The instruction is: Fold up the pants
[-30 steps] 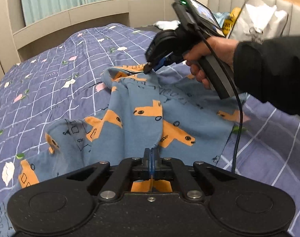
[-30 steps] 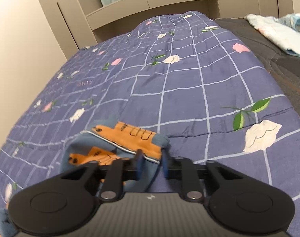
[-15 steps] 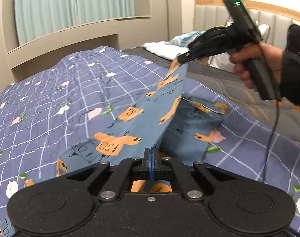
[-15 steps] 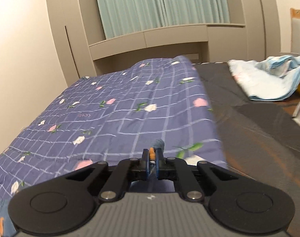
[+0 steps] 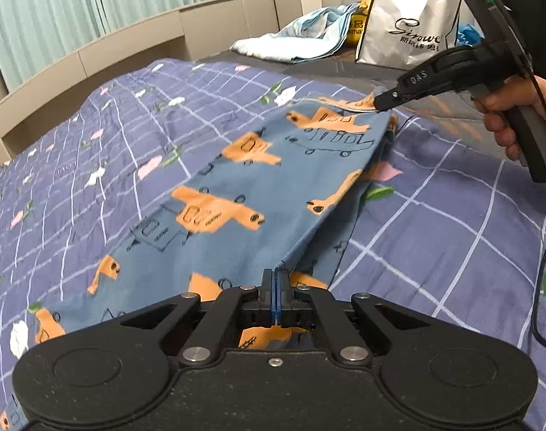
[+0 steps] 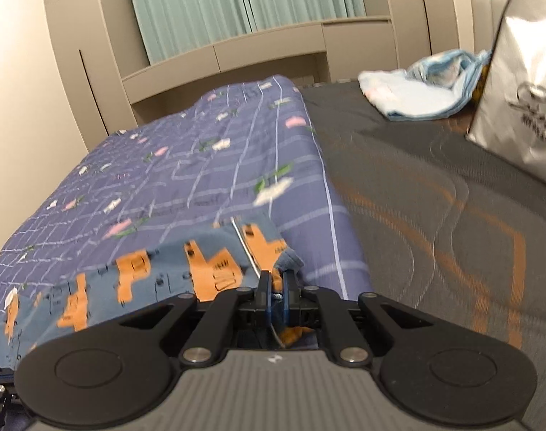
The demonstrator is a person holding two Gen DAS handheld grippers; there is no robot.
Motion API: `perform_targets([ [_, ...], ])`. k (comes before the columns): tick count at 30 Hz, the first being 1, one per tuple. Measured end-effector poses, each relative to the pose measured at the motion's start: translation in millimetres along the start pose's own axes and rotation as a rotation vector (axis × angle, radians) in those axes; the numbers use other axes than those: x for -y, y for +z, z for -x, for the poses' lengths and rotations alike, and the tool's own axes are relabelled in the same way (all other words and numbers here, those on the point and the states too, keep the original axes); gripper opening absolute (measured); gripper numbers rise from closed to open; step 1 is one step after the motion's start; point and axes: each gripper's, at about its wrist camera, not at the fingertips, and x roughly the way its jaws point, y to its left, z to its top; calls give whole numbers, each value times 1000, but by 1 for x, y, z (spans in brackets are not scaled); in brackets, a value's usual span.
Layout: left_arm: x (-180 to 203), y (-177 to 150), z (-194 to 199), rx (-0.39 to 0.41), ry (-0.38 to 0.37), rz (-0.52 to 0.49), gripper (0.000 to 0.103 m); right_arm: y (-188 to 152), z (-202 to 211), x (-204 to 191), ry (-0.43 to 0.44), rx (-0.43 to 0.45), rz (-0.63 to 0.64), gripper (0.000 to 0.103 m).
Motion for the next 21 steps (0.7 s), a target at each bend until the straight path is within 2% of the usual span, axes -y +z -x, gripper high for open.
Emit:
perform_targets([
  [10, 3, -2, 0, -6, -18, 10, 0, -9, 0, -5, -22, -17, 39, 7],
  [13, 1, -2, 0, -12, -46, 45, 7, -11, -4, -8, -35, -27, 66, 9],
  [15, -2, -3, 5, 5, -63, 81, 24, -12, -5, -8, -38, -35, 64, 12],
  [16, -4, -3, 10, 20, -73, 98, 27, -12, -3, -8, -37, -34, 63, 16],
  [18, -5, -4, 18, 48, -72, 122, 41, -13, 0, -9, -41, -31, 66, 37],
  [19, -7, -4, 24, 63, -58, 140, 55, -14, 2, -11, -48, -25, 70, 53],
  [20, -9, -5, 28, 75, -42, 158, 66, -14, 4, -13, -51, -20, 75, 60],
  [21, -12, -5, 34, 88, -28, 179, 73, -13, 6, -16, -52, -15, 82, 62],
])
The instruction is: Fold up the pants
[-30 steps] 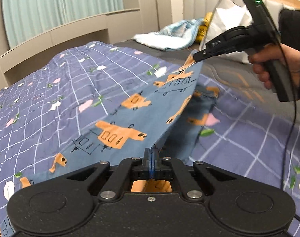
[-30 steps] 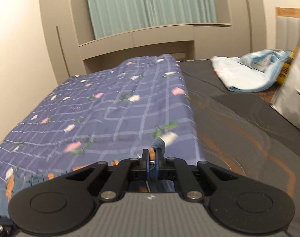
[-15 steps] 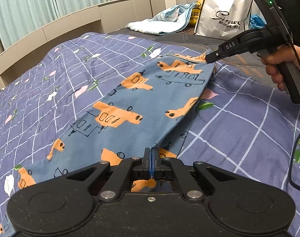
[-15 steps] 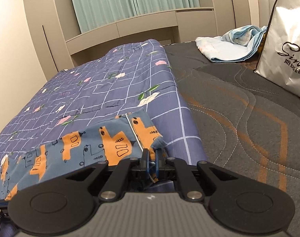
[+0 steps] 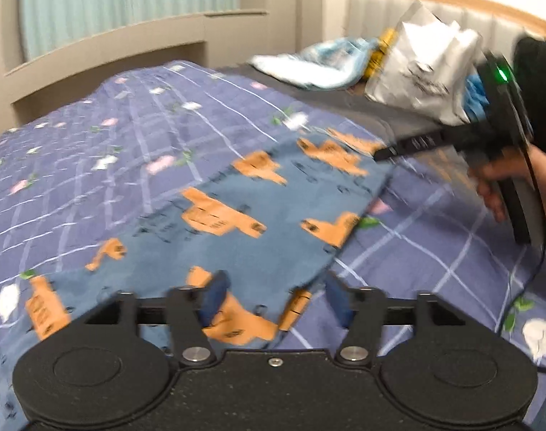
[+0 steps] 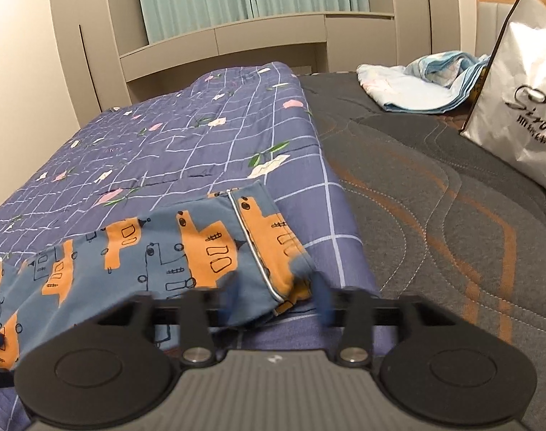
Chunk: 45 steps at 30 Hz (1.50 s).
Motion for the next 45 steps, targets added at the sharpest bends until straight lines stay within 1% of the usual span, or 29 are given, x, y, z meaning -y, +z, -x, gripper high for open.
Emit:
perform_targets([
  [1, -4, 0, 6, 14, 11, 24, 76, 0, 3, -4, -2, 4, 7, 71],
  [2, -10, 0, 13, 24, 20, 52, 82, 0, 6, -8, -3, 13, 13, 82],
  [3, -15, 0, 19, 30, 29, 76, 88, 0, 10, -13, 0, 24, 19, 88],
  [4, -21, -1, 25, 37, 44, 103, 90, 0, 13, -18, 7, 33, 26, 95],
  [5, -28, -3, 34, 47, 66, 132, 95, -2, 17, -26, 16, 41, 39, 100],
  [6, -36, -6, 43, 57, 93, 161, 98, -2, 19, -32, 22, 45, 53, 101],
  [7, -44, -9, 50, 65, 118, 185, 99, -4, 22, -41, 31, 49, 71, 103],
  [10, -67, -21, 77, 78, 193, 243, 101, -11, 27, -72, 74, 49, 123, 103],
  [15, -112, -49, 124, 85, 359, 324, 102, -24, 31, -130, 163, 40, 199, 103],
  [19, -151, -80, 158, 77, 480, 397, 102, -32, 29, -178, 246, 32, 266, 103],
  [22, -180, -105, 176, 69, 543, 452, 102, -40, 26, -216, 303, 23, 328, 103],
  [25, -204, -123, 181, 64, 582, 491, 102, -46, 23, -251, 354, 25, 405, 103],
  [27, -220, -133, 179, 38, 595, 525, 102, -48, 19, -273, 379, 26, 441, 103],
  [30, -236, -148, 172, 31, 556, 576, 101, -49, 12, -300, 420, 16, 471, 103],
  [31, -243, -152, 169, 31, 525, 601, 100, -50, 11, -305, 428, 13, 475, 103],
  [33, -257, -159, 162, 32, 458, 654, 88, -50, 6, -319, 442, 3, 490, 103],
  [34, -261, -161, 159, 30, 432, 681, 85, -50, 5, -322, 444, 0, 494, 103],
  [35, -265, -166, 157, 36, 402, 718, 78, -51, 3, -327, 447, -4, 499, 103],
  [36, -269, -168, 154, 39, 380, 745, 72, -52, 3, -330, 451, -8, 503, 103],
  [37, -271, -169, 152, 40, 370, 762, 70, -52, 2, -332, 453, -10, 505, 103],
  [38, -271, -168, 151, 38, 371, 765, 58, -53, 1, -334, 454, -13, 507, 103],
  [39, -271, -166, 149, 31, 370, 763, 44, -54, 1, -336, 456, -15, 510, 103],
  [40, -271, -164, 147, 11, 375, 768, 41, -55, 1, -337, 457, -17, 511, 103],
  [42, -269, -161, 148, 2, 376, 786, 26, -56, 1, -338, 457, -23, 513, 103],
  [45, -257, -151, 160, 40, 404, 765, 20, -57, 2, -338, 459, -26, 511, 103],
])
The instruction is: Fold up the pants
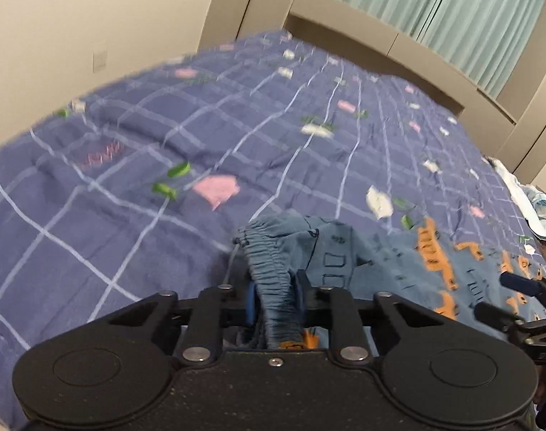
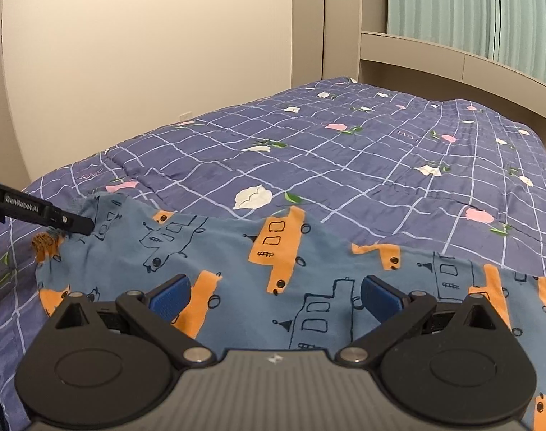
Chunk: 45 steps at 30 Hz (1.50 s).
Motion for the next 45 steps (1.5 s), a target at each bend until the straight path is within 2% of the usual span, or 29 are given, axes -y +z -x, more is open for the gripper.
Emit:
perform_targets([
  [5, 19, 4, 45, 61, 33, -62, 17, -1, 3, 1, -5, 5, -2, 103],
  [8, 22, 4, 62, 63, 63, -91, 17, -5, 5, 3, -8, 9, 2, 103],
  [14, 9, -10, 28, -24, 104, -91, 19, -11, 1, 4, -26, 2, -1, 103],
  [16, 12, -14, 19, -47, 129, -121, 25, -13, 0, 4, -27, -1, 2, 103],
  [19, 17, -8, 21, -31, 142, -100, 41, -15, 1, 6, -26, 3, 3, 103],
  [21, 23, -3, 22, -10, 141, -110, 67, -16, 2, 9, -30, 6, -1, 103],
  [24, 44, 7, 19, 26, 158, -166, 77, -17, 6, 13, -52, 7, -9, 103],
  [27, 67, 20, 8, 51, 140, -200, 87, -18, 11, 21, -89, 4, -14, 103],
  [29, 89, 28, -2, 66, 110, -257, 87, -21, 16, 29, -117, 4, -30, 103],
  [33, 133, 34, -17, 98, 140, -376, 90, -27, 28, 46, -143, 3, -69, 103],
  [35, 147, 34, -24, 93, 92, -404, 93, -31, 35, 55, -158, 7, -81, 103],
  [38, 166, 29, -48, 57, 24, -443, 93, -36, 44, 68, -195, 14, -96, 103],
  [42, 179, 22, -93, -37, -42, -452, 91, -45, 54, 86, -244, 16, -113, 103],
  [45, 183, 16, -120, -80, -3, -469, 90, -52, 57, 102, -281, 0, -120, 103],
])
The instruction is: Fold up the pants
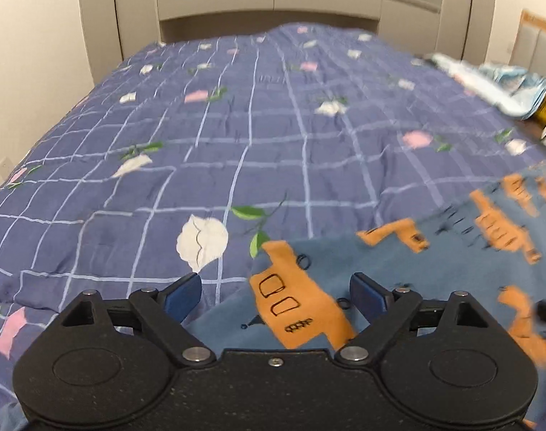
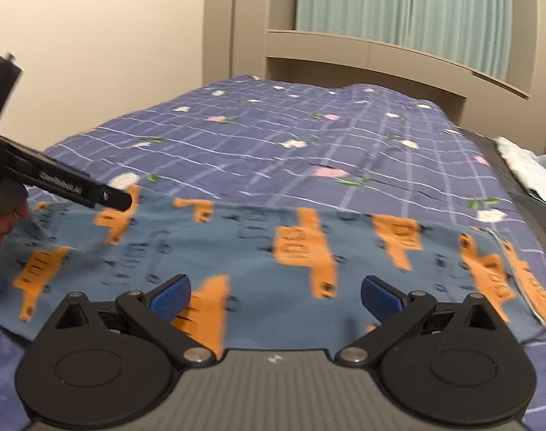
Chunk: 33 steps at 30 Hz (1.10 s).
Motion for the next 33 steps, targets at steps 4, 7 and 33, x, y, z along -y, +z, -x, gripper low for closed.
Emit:
perform_targets([
  [4, 5, -2, -14, -20, 46, -5, 92, -6, -4, 23, -61, -24, 6, 103],
  [7, 16, 5, -10, -3, 47, -8, 94, -12, -5, 45, -110, -38, 0, 103],
  [33, 290, 100, -100, 28, -386, -389, 102, -63, 34, 226, -14, 55, -587, 96],
])
